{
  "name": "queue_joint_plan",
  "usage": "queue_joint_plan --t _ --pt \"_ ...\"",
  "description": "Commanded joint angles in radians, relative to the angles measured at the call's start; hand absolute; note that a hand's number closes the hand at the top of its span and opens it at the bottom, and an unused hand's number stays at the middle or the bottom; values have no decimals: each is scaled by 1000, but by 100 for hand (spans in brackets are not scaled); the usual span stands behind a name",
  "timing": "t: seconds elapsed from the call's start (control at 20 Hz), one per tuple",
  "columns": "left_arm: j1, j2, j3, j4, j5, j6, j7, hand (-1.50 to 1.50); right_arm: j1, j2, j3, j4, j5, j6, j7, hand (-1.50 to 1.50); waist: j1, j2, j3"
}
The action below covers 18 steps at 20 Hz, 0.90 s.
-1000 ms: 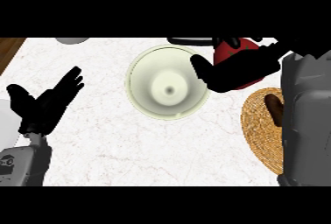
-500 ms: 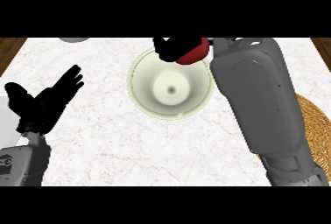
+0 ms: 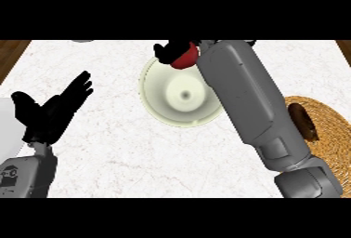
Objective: Pick the tomato from the placemat and place it in the bowl
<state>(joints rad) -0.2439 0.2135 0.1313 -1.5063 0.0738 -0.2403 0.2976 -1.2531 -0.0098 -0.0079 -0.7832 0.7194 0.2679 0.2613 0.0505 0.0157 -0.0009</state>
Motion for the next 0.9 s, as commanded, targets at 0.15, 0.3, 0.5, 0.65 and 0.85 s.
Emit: queue_joint_plan --t 0.15,0.3,0.5,0.65,0.85 --pt "-52 -8 -27 -6 4 -15 26 0 -31 10 -59 269 -175 -130 -26 150 49 10 0" --pt "-62 -30 -36 2 -10 9 16 0 -46 10 -121 348 -240 -163 -62 -150 52 17 0" --pt "-68 -22 -38 2 -10 0 27 0 -92 10 -98 421 -324 -262 -135 -150 75 15 0" --pt "-73 -23 -42 7 -13 0 31 0 -80 10 -119 455 -316 -306 -242 -150 59 18 0" --pt "-47 -6 -20 28 -16 -6 -14 0 -121 10 -115 487 -317 -415 -275 -150 60 18 -1"
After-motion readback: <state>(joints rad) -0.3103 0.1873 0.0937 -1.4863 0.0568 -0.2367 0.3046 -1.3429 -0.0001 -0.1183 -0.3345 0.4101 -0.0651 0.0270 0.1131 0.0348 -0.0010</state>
